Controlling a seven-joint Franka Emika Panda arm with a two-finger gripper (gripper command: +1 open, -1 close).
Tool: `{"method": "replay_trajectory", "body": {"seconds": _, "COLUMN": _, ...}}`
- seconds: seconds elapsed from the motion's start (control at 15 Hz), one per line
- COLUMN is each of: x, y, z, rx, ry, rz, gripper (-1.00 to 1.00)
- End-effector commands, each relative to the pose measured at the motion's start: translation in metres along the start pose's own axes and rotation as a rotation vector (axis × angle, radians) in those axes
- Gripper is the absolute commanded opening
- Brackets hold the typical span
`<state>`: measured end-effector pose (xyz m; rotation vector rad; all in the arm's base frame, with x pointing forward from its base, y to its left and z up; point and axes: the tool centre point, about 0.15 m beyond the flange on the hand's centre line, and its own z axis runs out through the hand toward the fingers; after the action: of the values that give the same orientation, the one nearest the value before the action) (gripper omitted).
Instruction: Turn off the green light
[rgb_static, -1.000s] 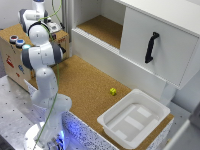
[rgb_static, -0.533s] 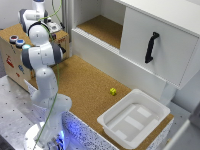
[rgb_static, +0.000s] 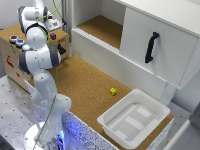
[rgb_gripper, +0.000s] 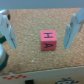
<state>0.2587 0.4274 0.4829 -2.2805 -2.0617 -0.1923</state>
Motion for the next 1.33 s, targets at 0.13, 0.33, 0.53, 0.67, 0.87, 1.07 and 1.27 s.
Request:
{"method": "replay_trajectory", "body": {"seconds": 0.13, "x": 0.005, "y": -0.069, "z": -0.022, "rx": 0.035, "ry": -0.080, "rz": 0.017, "gripper": 1.00}}
{"method": "replay_trajectory", "body": {"seconds": 0.33, "x": 0.020, "y": -0.092, "z": -0.020, "rx": 0.019, "ry": -0.137, "rz": 0.114, "gripper": 1.00}}
{"method": "replay_trajectory", "body": {"seconds": 0.53, "x": 0.025, "y": -0.109, "z": -0.024, "rx": -0.001, "ry": -0.137, "rz": 0.201, "gripper": -1.00}}
{"method": "replay_trajectory", "body": {"seconds": 0.67, "x": 0.027, "y": -0.116, "z": -0.019, "rx": 0.001, "ry": -0.126, "rz": 0.239, "gripper": -1.00}}
{"method": "replay_trajectory", "body": {"seconds": 0.87, "x": 0.024, "y": -0.118, "z": -0.017, "rx": -0.005, "ry": -0.123, "rz": 0.273, "gripper": -1.00}}
{"method": "replay_trajectory", "body": {"seconds": 1.07, "x": 0.020, "y": -0.119, "z": -0.018, "rx": -0.015, "ry": -0.131, "rz": 0.282, "gripper": -1.00}}
{"method": "replay_trajectory", "body": {"seconds": 1.27, "x": 0.014, "y": -0.118, "z": -0.011, "rx": -0.018, "ry": -0.145, "rz": 0.307, "gripper": -1.00}}
